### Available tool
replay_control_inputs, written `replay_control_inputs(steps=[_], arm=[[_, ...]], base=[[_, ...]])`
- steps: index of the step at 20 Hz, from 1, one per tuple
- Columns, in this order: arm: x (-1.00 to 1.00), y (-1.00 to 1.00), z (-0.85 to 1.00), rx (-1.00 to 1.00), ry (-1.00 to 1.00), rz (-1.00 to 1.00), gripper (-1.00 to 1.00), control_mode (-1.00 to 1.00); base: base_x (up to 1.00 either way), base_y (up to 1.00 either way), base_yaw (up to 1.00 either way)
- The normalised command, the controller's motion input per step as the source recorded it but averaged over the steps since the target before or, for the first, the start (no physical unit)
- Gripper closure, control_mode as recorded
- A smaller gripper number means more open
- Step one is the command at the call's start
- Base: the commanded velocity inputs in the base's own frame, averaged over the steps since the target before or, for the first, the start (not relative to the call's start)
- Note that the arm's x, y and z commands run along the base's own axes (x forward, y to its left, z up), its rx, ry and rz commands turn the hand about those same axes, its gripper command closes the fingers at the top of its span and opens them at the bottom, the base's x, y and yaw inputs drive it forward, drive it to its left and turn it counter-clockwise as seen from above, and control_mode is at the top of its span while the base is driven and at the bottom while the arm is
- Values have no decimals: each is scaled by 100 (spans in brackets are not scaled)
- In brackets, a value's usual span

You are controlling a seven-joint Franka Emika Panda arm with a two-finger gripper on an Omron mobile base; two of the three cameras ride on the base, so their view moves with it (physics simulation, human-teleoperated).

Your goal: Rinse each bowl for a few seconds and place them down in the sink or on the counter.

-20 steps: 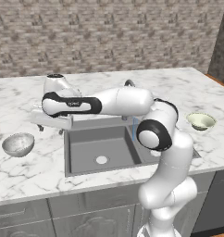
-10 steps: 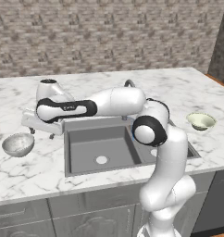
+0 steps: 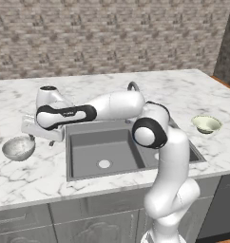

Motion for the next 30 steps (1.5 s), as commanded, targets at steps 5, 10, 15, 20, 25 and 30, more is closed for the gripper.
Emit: replay_control_inputs(steps=[5,10,15,20,25,30], arm=[[22,9,-23,0,0,0,-100,-100],[24,15,-24,0,0,0,-100,-100],[27,28,-17,0,1,0,-100,-100],[26,26,-16,0,2,-1,-100,-100],[23,19,-25,0,1,-1,-100,-100],[25,15,-23,0,0,-1,-100,-100]], base=[[0,0,0],[0,0,0],[0,0,0],[0,0,0],[0,0,0],[0,0,0]])
